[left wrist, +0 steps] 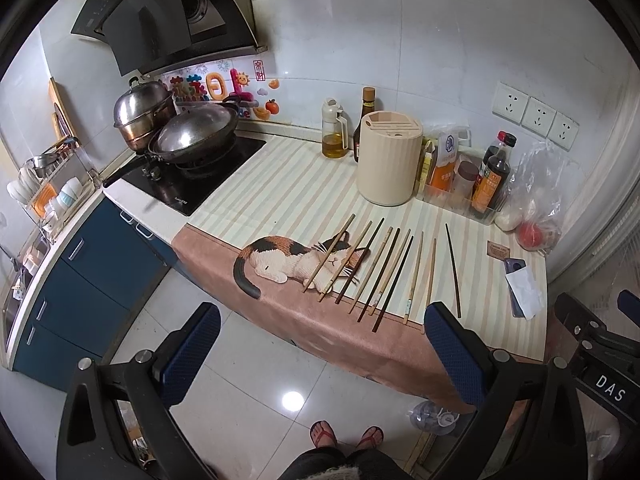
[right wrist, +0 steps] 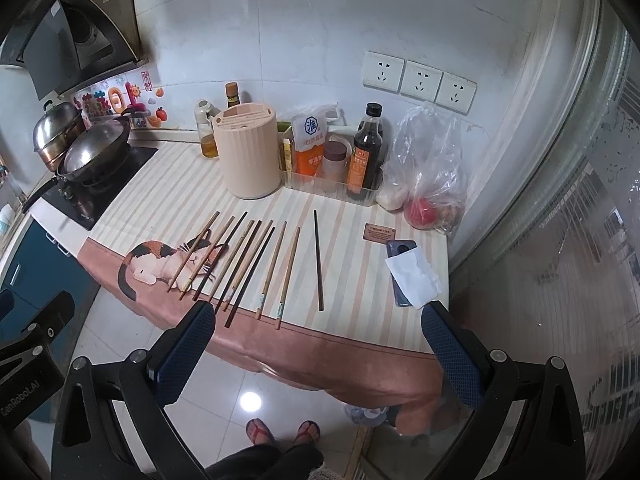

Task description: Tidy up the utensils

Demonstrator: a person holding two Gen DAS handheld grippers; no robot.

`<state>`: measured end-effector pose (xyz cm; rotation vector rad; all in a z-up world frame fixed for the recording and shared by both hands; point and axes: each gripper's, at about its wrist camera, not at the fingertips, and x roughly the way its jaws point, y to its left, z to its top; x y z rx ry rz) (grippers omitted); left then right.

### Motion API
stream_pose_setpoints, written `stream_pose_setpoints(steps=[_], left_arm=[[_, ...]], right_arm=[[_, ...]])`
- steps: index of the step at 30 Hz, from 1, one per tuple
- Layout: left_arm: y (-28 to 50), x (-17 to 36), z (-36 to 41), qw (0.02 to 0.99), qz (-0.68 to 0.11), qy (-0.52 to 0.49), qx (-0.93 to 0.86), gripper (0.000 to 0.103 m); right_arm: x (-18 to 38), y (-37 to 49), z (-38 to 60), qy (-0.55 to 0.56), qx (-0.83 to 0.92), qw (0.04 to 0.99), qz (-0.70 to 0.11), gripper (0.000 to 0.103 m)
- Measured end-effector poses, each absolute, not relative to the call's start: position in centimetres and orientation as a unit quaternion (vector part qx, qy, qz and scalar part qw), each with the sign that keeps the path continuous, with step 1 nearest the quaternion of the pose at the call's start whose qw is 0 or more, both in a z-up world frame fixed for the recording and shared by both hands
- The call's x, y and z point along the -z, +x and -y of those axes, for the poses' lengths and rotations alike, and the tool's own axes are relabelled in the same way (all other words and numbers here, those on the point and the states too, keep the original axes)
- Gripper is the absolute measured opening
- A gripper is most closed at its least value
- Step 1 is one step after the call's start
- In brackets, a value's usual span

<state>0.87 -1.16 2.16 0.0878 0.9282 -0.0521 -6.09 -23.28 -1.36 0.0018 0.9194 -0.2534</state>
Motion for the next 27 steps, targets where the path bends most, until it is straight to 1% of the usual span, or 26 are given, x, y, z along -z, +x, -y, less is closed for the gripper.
stream_pose_setpoints(steps=[27], left_arm=[[1.05,-2.4,0.99,0.895,-0.444,0.041,0.026,0.103]], right_arm=[[0.66,-5.97,22.67,0.003,0.121,0.893,-0.433,0.103]])
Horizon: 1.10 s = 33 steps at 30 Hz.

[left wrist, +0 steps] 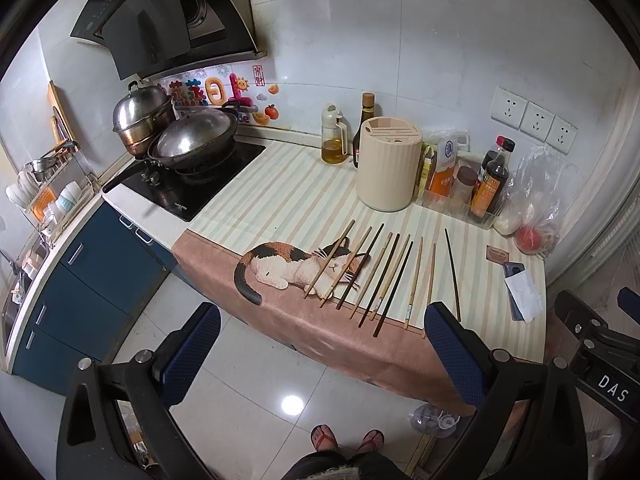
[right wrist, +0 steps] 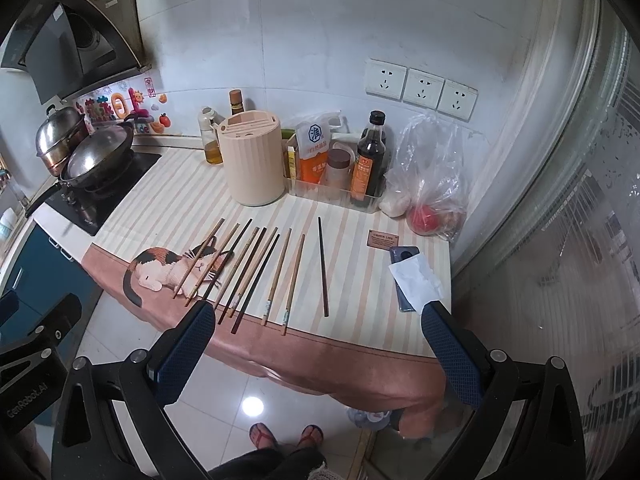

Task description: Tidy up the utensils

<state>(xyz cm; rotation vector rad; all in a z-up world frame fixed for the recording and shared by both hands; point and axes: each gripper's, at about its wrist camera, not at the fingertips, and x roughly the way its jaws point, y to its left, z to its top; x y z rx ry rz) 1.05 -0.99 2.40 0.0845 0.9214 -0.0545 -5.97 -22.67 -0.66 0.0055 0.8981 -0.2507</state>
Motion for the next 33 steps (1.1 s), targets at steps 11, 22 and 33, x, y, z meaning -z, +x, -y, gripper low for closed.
stream_pose_setpoints(steps=[11,22,33], left_arm=[[1.1,-2.5,1.0,0.895,-0.443,0.041,0.026,0.103],[2.5,-3.9,1.9,0.899,-0.436,0.043,0.025,0.103],[2.3,-3.7,1.8,0.902,-0.43,0.041,0.025,0.103]], right_arm=[[0.3,-6.2,22.3,0.004,0.121,0.898,-0.424,0.103],[-0.1,-6.6,22.7,0.008,0.122,0.901,-0.416,0.103],[-0.3,-6.4,23.0,0.014,0.122,0.903,-0.411,0.103]])
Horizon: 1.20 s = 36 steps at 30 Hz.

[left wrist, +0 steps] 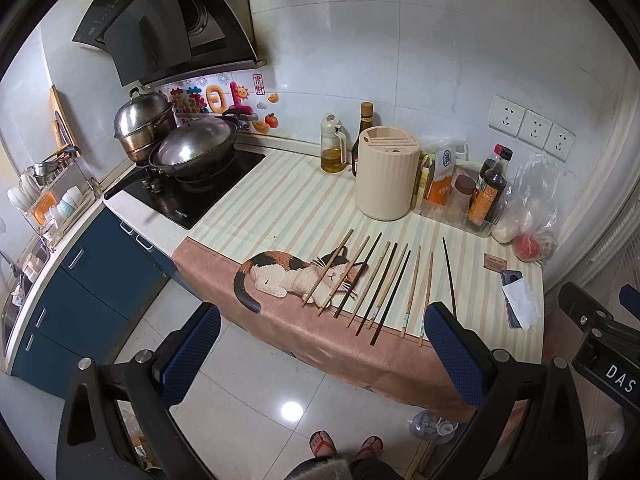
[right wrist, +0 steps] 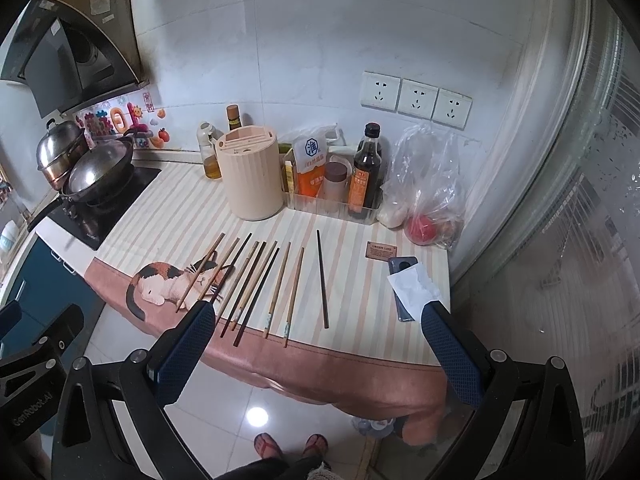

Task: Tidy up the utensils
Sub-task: 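Lower the left tool onto a light wooden chopstick and close it while the right tool grasps another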

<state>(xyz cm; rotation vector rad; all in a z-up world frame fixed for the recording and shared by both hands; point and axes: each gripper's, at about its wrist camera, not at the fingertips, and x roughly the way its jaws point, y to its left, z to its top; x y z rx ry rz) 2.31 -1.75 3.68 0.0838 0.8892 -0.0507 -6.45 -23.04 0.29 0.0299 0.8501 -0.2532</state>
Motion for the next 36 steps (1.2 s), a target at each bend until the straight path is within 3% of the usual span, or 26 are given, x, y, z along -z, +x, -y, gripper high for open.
stream_pose_setpoints(steps=[9,15,18,20,26,29,36], left_arm=[[4.6,-3.2,2.8,0.926,-0.375,0.049,0.0,0.103],[7.8,-0.8,3.5,0.933,-0.35,0.078,-0.032,0.103],[10.0,1.2,3.4,0.926,-0.362,0.094,-0.047,0.103],[11.9,2.9,3.0,0.919,-0.376,0.103,-0.055,0.103],[19.0,10.0,1.2,0.885,-0.446,0.123,-0.057,0.103],[22.7,14.5,0.4,0.859,-0.495,0.123,-0.033,0.101],[29.6,24.5,1.6,0.797,-0.583,0.147,0.054,0.079]], right_arm=[[-0.5,-5.6,25.4,0.061,0.122,0.926,-0.353,0.103],[3.0,-2.3,27.7,0.099,0.104,0.917,-0.372,0.103],[5.3,-0.5,28.7,0.109,0.101,0.91,-0.388,0.091],[7.3,1.2,29.0,0.116,0.098,0.899,-0.41,0.073],[13.0,6.2,29.0,0.123,0.079,0.873,-0.464,0.043],[16.5,9.4,28.8,0.129,0.083,0.857,-0.493,0.037],[24.5,17.0,28.7,0.158,0.109,0.797,-0.572,0.037]])
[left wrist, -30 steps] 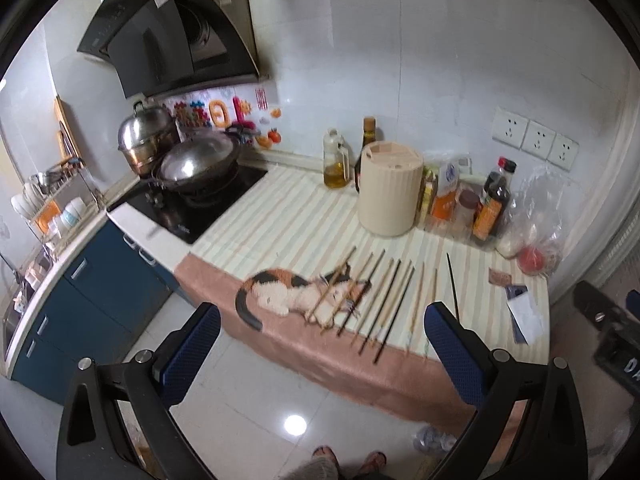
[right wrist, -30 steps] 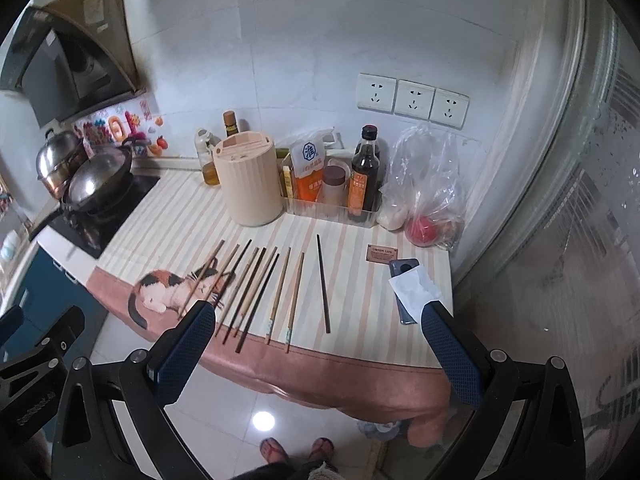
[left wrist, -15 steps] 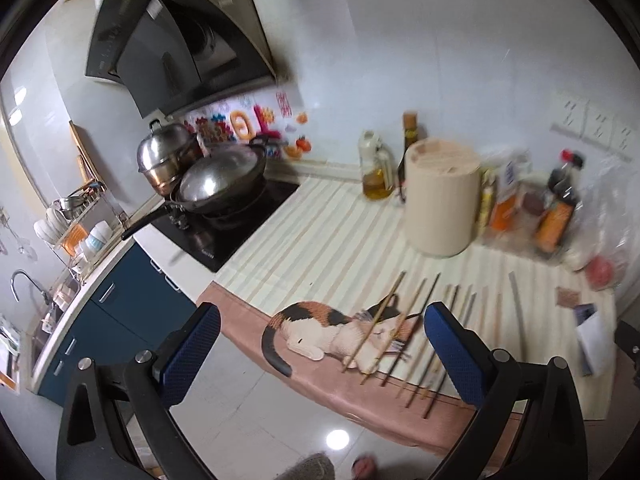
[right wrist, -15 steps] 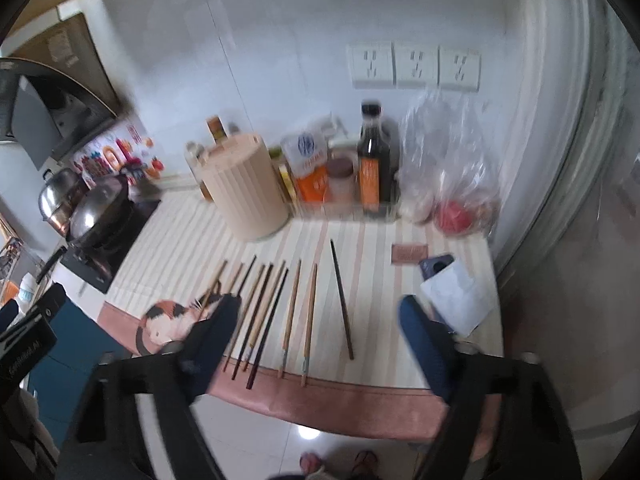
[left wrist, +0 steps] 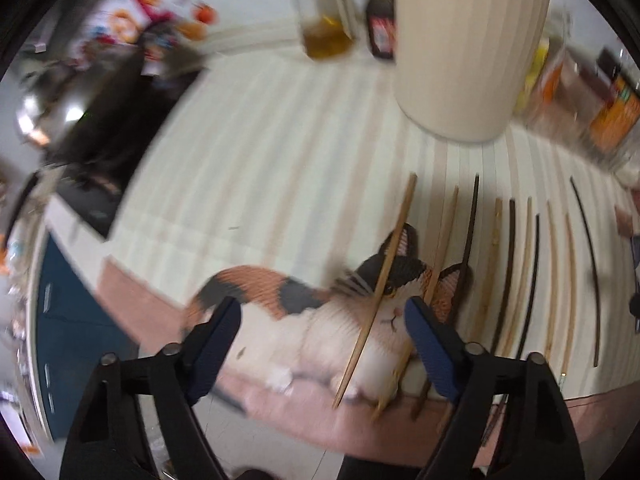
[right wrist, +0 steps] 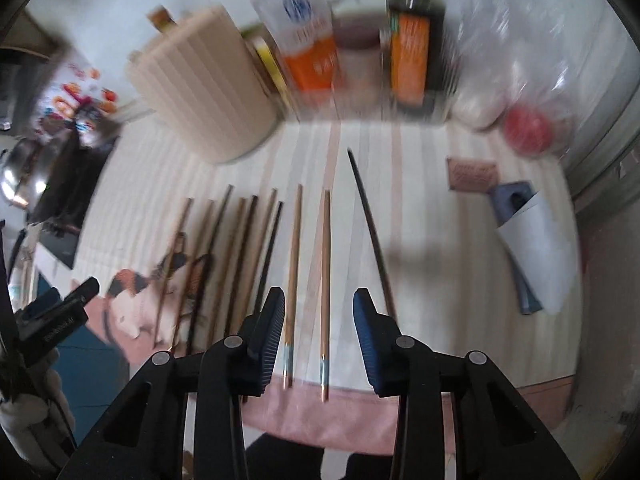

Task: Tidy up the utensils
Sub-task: 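Lower the left tool onto a light wooden chopstick and close it while the right tool grasps another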

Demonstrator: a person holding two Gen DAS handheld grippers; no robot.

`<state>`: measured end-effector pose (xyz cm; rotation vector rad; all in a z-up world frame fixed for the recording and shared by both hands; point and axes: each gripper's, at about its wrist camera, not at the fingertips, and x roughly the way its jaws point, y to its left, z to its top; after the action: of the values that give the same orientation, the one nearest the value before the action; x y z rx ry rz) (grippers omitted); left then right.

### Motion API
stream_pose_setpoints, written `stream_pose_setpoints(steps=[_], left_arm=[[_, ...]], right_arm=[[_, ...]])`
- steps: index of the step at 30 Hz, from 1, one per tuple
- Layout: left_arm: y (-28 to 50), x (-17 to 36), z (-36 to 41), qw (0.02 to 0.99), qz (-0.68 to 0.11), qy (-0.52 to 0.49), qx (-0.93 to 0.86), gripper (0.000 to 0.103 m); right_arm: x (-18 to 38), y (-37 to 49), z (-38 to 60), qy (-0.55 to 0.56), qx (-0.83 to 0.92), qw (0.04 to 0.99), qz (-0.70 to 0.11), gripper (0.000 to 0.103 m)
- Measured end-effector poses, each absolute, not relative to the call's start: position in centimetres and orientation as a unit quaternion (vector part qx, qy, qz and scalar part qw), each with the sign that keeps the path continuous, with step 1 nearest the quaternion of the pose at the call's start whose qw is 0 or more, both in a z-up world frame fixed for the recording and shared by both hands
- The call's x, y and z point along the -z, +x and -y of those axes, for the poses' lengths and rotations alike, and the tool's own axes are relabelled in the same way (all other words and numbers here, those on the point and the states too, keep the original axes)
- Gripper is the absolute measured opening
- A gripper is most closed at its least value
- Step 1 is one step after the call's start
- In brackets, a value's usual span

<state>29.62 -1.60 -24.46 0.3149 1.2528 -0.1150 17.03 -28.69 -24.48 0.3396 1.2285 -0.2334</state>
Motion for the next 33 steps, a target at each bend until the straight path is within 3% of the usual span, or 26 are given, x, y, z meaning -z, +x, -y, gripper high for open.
stream_pose_setpoints(steps=[10,12,14,18,22,26,33], left_arm=[[33.6,30.2,4.3,0.75,-0.621,0.189,0.13,0.072],[33.7,30.8,4.9,0.743,-0.626,0.194,0.138,0.054],[33.7,31.2,5.6,0.736,-0.633,0.194,0.141,0.046],[33.6,31.2,5.9,0.738,-0.638,0.169,0.138,0.011],[33.9,31.2,5.1,0.743,-0.642,0.153,0.11,0.005],[33.8,31.2,3.4,0.738,-0.659,0.115,0.091,0.005],[30.6,31.3,2.3,0.72,-0.679,0.093,0.108,0.01]], right_arm=[[32.1,23.6,30.0,0.15,0.167,0.739,-0.635,0.038],[32.9,24.2,30.1,0.155,0.166,0.73,-0.645,0.038],[33.5,24.6,30.1,0.154,0.164,0.725,-0.651,0.038],[34.4,25.6,29.8,0.154,0.151,0.714,-0.666,0.038],[34.9,26.4,29.1,0.126,0.15,0.708,-0.678,0.034],[34.7,26.1,29.4,0.129,0.161,0.695,-0.688,0.008],[35.3,23.9,31.2,0.166,0.144,0.665,-0.714,0.007]])
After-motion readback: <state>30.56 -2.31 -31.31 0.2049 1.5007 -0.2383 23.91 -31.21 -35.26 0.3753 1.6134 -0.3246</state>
